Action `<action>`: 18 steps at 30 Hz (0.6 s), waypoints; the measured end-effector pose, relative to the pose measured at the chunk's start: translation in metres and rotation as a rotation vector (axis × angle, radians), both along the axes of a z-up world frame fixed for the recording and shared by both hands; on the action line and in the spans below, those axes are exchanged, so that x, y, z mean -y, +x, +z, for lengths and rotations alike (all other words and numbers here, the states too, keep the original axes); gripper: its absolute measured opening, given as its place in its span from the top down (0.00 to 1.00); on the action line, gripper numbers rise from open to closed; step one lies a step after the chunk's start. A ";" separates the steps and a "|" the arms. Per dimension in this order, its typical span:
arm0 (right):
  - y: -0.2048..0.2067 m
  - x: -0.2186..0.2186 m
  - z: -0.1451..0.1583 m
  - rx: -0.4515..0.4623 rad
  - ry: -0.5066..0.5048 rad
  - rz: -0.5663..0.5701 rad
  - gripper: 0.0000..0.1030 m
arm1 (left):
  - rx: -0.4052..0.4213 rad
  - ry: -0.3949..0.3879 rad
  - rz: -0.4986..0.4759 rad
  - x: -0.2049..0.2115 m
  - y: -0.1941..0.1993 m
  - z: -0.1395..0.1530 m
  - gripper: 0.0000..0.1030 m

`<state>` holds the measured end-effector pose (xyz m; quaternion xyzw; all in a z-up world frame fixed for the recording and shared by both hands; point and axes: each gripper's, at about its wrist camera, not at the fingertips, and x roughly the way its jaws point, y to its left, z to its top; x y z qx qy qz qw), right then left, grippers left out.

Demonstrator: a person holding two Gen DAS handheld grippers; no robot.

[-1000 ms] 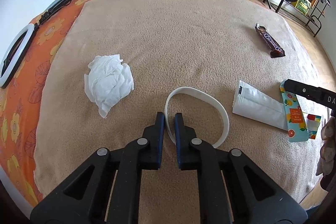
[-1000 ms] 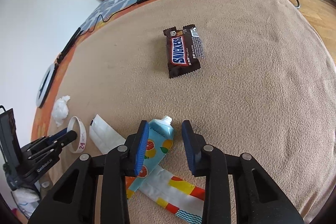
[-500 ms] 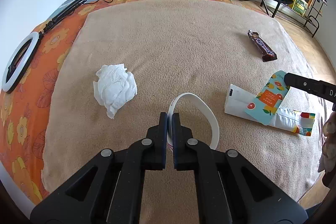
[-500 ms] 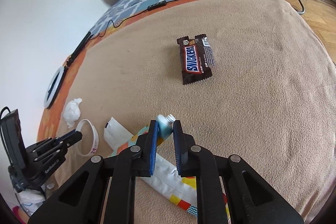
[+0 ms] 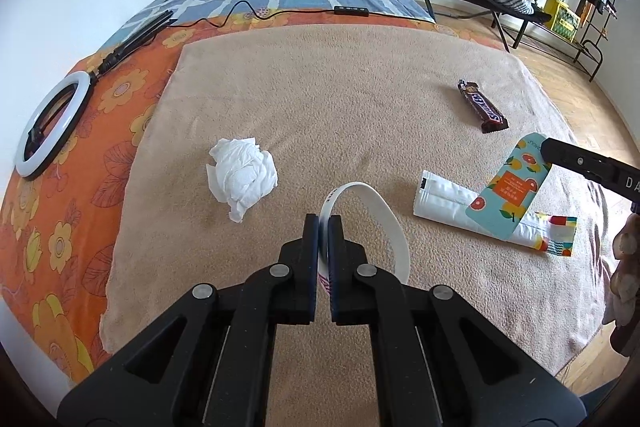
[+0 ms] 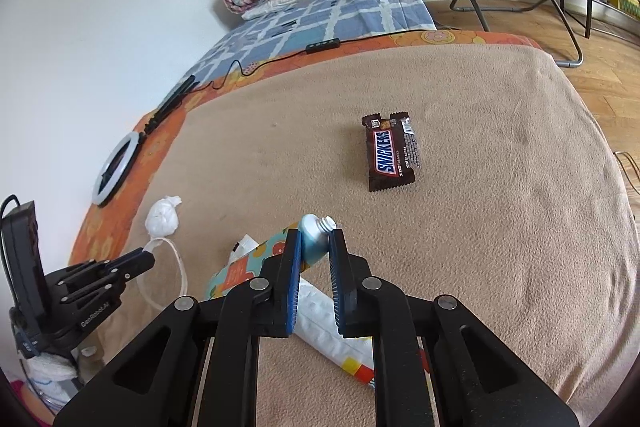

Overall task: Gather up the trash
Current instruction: 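Lift the wristband with the left tool while the right tool carries the tube to the basket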

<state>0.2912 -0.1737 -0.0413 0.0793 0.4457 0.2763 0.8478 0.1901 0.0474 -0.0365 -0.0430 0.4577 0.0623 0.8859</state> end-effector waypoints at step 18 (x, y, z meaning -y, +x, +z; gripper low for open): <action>-0.069 -0.019 0.044 0.146 -0.058 0.102 0.88 | 0.078 0.014 -0.040 0.017 -0.057 0.044 0.98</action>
